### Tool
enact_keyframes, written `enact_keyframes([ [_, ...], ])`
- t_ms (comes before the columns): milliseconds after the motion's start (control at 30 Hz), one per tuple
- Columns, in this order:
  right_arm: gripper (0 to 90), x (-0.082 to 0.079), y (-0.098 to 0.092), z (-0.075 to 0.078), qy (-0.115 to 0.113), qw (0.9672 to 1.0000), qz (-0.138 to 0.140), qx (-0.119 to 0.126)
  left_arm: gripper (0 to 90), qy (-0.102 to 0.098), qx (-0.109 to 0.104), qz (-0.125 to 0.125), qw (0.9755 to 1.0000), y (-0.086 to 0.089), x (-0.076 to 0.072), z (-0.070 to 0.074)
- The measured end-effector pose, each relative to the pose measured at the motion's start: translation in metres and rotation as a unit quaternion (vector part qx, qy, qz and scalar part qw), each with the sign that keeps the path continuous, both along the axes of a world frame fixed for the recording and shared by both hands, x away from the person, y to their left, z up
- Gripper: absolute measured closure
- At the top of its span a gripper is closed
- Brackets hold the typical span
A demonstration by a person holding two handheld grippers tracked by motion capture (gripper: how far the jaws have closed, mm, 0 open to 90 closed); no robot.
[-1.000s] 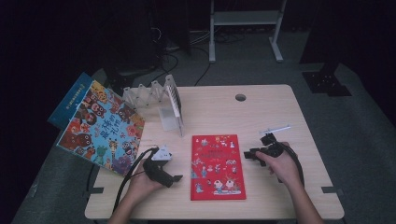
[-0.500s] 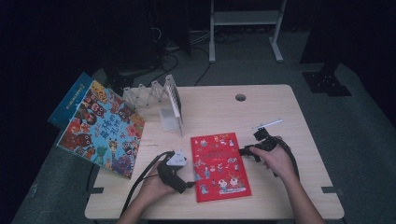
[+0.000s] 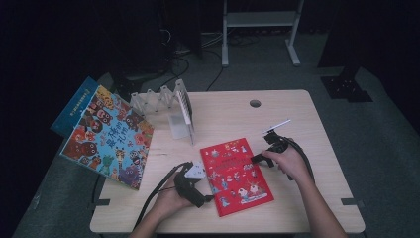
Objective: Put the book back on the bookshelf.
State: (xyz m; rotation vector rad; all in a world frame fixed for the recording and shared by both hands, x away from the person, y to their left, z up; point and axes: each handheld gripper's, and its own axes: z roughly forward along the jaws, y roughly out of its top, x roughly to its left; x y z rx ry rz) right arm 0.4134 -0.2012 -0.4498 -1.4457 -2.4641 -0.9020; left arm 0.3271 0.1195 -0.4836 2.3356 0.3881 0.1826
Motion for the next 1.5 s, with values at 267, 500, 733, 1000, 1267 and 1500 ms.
enact_keyframes([
  [267, 64.9, 0.005, 0.003, -0.006, 0.017, 0.9998, 0.001, -0.010, 0.0, 0.000, 0.000, 0.000, 1.0000, 0.000, 0.000, 0.000],
  [500, 65.4, 0.010, -0.001, -0.009, 0.044, 0.9989, -0.006, 0.016, 0.0, 0.000, 0.000, 0.000, 1.0000, 0.000, 0.000, 0.000],
  [733, 65.9, 0.012, 0.001, -0.008, 0.046, 0.9988, -0.002, 0.015, 0.0, 0.000, 0.000, 0.000, 1.0000, 0.000, 0.001, 0.000],
  [1000, 70.1, 0.012, -0.007, -0.003, 0.039, 0.9975, 0.003, 0.059, 0.0, 0.001, -0.001, -0.002, 1.0000, 0.000, 0.001, 0.000],
  [1267, 69.7, 0.005, -0.005, 0.023, 0.021, 0.9965, 0.024, 0.077, 0.0, 0.001, 0.000, -0.002, 1.0000, 0.000, 0.001, 0.000],
  [1500, 67.3, 0.005, 0.001, 0.032, 0.030, 0.9953, 0.053, 0.075, 0.0, 0.002, 0.000, -0.002, 1.0000, 0.000, 0.001, 0.000],
])
